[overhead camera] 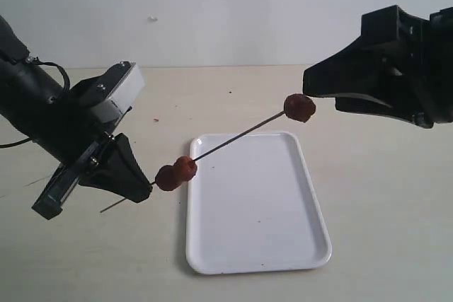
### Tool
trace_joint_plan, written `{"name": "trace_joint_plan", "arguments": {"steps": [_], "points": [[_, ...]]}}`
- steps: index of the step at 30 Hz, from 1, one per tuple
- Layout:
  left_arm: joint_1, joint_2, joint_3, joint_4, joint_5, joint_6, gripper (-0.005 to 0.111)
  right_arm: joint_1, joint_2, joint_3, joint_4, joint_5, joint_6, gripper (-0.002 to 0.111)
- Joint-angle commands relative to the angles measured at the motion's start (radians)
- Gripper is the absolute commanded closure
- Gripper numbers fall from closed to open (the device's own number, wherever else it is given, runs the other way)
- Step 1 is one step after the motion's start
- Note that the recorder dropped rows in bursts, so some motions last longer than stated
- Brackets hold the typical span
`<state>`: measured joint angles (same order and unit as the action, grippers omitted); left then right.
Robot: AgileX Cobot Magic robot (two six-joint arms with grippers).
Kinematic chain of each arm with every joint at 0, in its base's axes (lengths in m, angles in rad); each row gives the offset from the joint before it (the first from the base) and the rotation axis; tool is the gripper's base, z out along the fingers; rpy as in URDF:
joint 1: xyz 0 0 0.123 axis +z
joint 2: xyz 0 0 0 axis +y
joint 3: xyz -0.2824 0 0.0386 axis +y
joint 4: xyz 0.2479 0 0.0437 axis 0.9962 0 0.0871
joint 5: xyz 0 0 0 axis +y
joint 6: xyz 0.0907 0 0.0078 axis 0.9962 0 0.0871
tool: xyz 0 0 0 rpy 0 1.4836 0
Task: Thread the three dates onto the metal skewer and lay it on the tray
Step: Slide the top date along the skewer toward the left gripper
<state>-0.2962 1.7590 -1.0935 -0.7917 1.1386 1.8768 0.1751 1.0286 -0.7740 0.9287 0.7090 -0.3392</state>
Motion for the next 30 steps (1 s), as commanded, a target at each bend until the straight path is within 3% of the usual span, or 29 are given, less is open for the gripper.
{"name": "trace_joint_plan", "arguments": {"steps": [1, 13, 30], "points": [[-0.005, -0.002, -0.001, -0.018, 0.010, 0.007, 0.107, -0.002, 0.006, -0.012, -0.004, -0.007, -0.019, 0.057], [-0.005, -0.002, -0.001, -0.024, 0.018, 0.007, 0.107, -0.002, -0.091, -0.014, -0.270, 0.062, 0.150, 0.057], [-0.005, -0.002, -0.001, -0.036, 0.038, 0.007, 0.107, -0.002, -0.027, -0.014, -0.164, 0.052, 0.072, 0.057]]}}
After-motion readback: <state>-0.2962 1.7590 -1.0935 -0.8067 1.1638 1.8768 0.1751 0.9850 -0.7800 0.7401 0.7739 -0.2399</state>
